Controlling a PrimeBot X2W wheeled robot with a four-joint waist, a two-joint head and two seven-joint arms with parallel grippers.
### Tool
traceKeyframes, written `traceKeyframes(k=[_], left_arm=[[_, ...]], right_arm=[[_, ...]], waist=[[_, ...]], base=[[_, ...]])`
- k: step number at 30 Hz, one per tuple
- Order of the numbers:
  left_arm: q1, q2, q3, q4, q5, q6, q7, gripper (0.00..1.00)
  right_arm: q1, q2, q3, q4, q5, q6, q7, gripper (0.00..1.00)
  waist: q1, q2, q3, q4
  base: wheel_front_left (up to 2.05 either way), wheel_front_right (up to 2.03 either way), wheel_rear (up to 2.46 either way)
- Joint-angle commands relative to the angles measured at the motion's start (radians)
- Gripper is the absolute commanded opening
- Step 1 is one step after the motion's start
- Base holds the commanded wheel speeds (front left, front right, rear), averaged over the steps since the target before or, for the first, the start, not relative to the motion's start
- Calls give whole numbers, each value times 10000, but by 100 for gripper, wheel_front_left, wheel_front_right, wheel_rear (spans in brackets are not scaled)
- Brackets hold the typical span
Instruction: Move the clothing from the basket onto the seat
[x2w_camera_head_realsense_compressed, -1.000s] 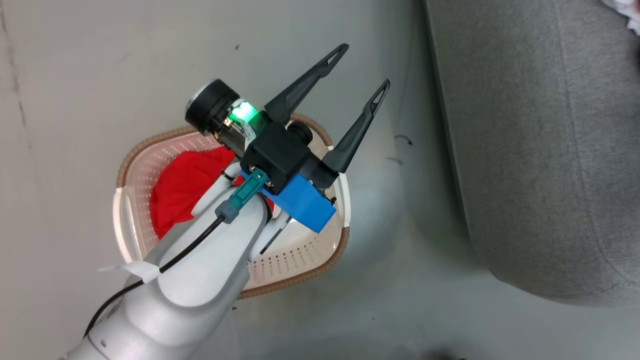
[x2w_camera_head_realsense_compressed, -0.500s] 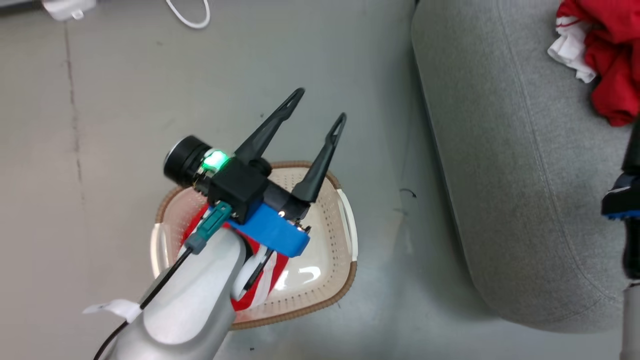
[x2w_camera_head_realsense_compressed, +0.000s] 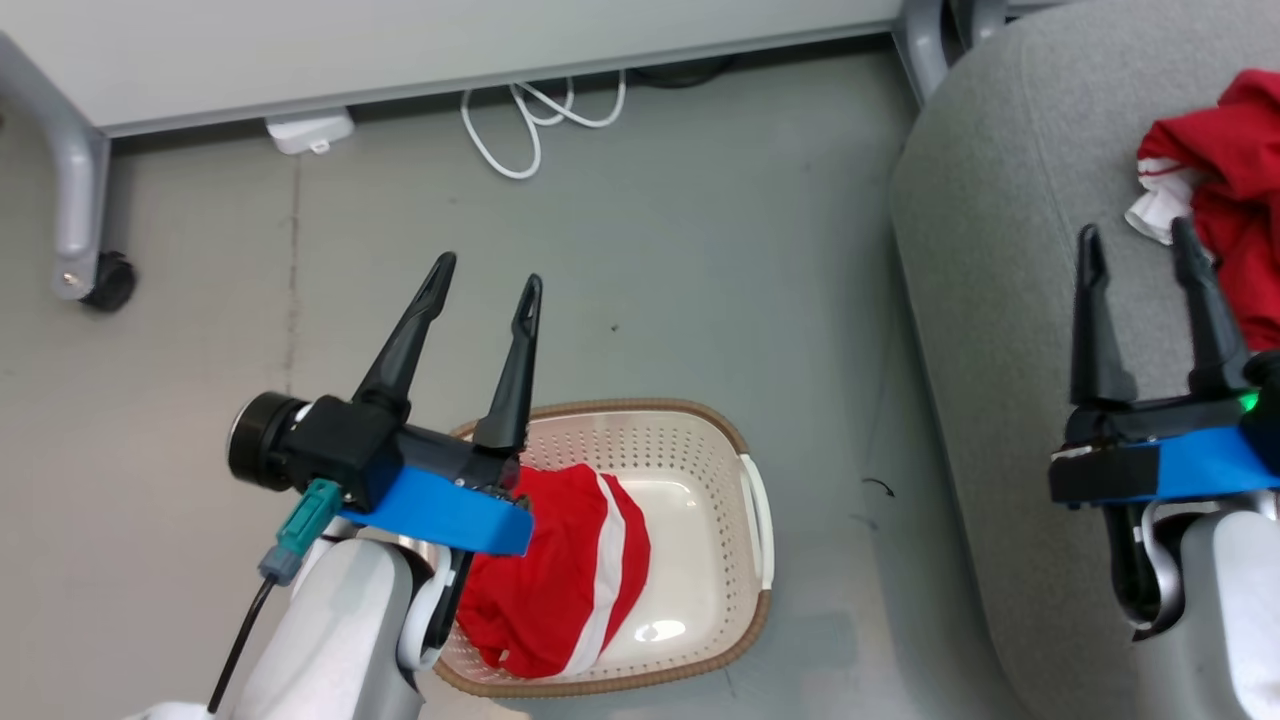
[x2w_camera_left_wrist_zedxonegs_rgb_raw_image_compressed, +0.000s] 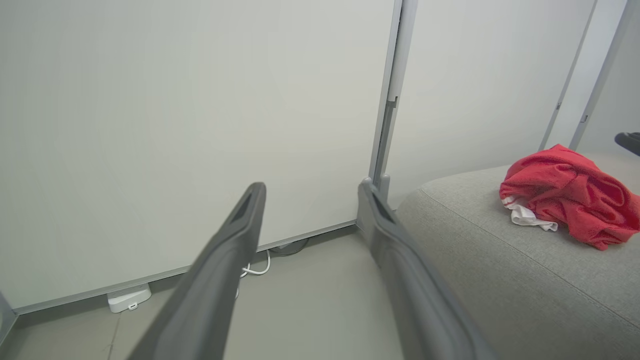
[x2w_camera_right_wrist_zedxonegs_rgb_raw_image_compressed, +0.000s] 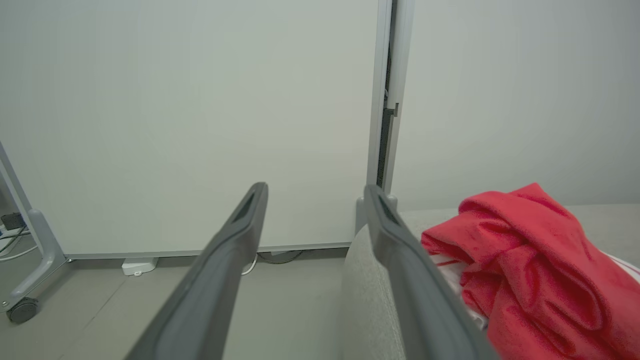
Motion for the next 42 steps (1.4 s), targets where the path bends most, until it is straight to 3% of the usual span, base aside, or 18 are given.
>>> traceKeyframes(k=[1, 15, 42], left_arm=[[167, -46, 170, -56, 84, -30, -29, 100], [1607, -499, 2063, -366, 562, -285, -29, 100], [2552, -811, 2721, -389, 973, -476, -30, 100]], right_arm=[[211, 43, 79, -58, 51, 5, -37, 100], [1261, 424, 680, -622, -122, 5, -38, 100], [2675, 560, 628, -736, 200, 5, -36, 100]], waist=[[2, 0, -280, 272], [2, 0, -1288, 917], [2, 0, -2044, 975]], base=[[0, 0, 0], [0, 0, 0], [0, 0, 0]])
